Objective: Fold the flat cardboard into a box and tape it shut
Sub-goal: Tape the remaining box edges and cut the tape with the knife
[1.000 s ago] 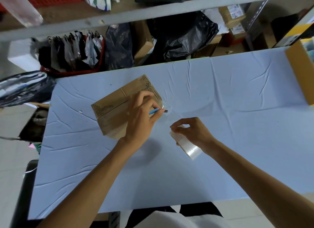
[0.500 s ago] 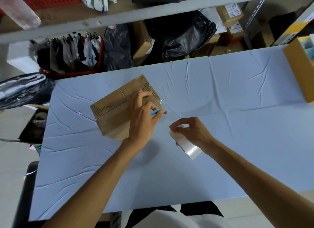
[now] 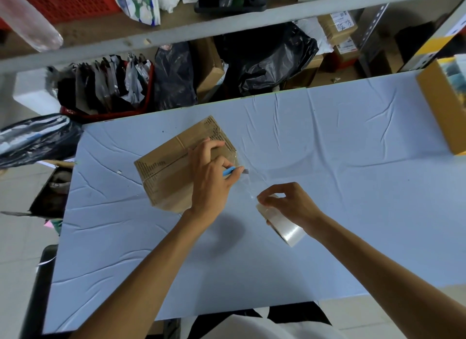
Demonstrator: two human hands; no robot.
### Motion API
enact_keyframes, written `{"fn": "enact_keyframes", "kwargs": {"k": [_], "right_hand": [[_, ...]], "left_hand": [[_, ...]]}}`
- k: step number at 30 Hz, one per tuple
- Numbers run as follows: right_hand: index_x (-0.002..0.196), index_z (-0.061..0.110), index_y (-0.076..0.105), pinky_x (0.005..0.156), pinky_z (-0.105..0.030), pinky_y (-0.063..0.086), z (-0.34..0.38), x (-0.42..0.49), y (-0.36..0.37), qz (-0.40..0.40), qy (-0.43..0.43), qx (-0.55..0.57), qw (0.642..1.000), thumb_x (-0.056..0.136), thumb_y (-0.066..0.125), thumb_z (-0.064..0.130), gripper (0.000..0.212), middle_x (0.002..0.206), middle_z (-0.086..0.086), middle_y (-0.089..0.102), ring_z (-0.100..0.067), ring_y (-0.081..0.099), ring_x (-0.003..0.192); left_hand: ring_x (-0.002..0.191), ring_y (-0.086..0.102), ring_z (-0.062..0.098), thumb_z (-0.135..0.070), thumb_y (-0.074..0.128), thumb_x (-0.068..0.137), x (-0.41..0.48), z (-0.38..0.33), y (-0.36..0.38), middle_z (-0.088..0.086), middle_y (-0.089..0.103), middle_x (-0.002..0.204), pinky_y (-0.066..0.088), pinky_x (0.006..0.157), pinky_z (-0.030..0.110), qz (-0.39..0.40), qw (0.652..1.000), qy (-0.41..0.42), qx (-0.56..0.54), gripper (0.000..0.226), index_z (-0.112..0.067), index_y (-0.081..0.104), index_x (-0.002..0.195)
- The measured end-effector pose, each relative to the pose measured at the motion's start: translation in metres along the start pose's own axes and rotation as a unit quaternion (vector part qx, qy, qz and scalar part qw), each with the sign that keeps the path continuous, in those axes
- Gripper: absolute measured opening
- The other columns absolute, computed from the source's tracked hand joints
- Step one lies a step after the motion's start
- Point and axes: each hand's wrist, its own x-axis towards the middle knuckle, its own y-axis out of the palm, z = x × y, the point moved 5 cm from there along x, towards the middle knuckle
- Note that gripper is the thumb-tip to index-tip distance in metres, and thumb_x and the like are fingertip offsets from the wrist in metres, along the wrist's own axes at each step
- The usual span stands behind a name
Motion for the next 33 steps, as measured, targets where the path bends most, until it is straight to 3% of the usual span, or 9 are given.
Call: {"fn": "enact_keyframes", "kwargs": {"k": [10,17,24,29,33], "right_hand": [[0.077,0.024,0.075,0.052,-0.022,0.051,0.006,-0.007,-0.001,0.005,0.001,-0.005,1.000,0.084,0.072,0.022,0.008,0.081,0.000,0.073,-0.025,0.071,0.054],[0.080,0.020,0.076,0.057,-0.028,0.056,0.011,-0.010,0.002,0.004,0.000,-0.017,1.000,0.085,0.070,0.020,0.007,0.085,-0.005,0.074,-0.026,0.071,0.054],[0.073,0.024,0.075,0.048,-0.014,0.048,0.005,-0.012,-0.009,0.000,0.011,-0.047,0.999,0.084,0.070,0.018,0.014,0.070,0.003,0.073,-0.020,0.071,0.054],[0.071,0.032,0.073,0.075,-0.034,0.058,-0.009,-0.007,-0.023,-0.019,0.043,-0.149,0.988,0.080,0.067,0.026,0.013,0.081,0.007,0.073,-0.021,0.072,0.067],[0.075,0.029,0.071,0.078,-0.034,0.055,-0.022,-0.011,-0.033,0.005,0.060,-0.140,0.988,0.085,0.066,0.026,0.012,0.082,0.004,0.074,-0.019,0.072,0.061]], "left_hand": [[0.121,0.046,0.030,-0.021,0.077,0.077,-0.003,0.002,0.004,0.006,0.049,0.128,0.045,0.094,0.050,0.008,0.999,0.000,-0.031,0.029,-0.011,0.054,0.062],[0.129,0.038,0.029,-0.014,0.082,0.069,0.002,-0.002,0.011,0.005,0.053,0.126,0.038,0.101,0.053,0.038,0.998,0.035,0.032,0.030,-0.008,0.055,0.058],[0.135,0.031,0.029,-0.014,0.081,0.069,0.010,0.003,-0.001,0.005,0.054,0.127,0.030,0.106,0.052,0.057,0.997,0.050,0.017,0.028,-0.007,0.058,0.056],[0.136,0.030,0.028,-0.014,0.082,0.069,0.010,0.002,-0.004,0.004,0.054,0.128,0.030,0.106,0.054,0.067,0.996,0.053,0.015,0.027,-0.006,0.059,0.057],[0.135,0.033,0.030,-0.016,0.082,0.069,0.013,0.003,-0.007,0.005,0.055,0.126,0.031,0.104,0.054,0.063,0.995,0.070,0.027,0.025,-0.006,0.061,0.058]]}}
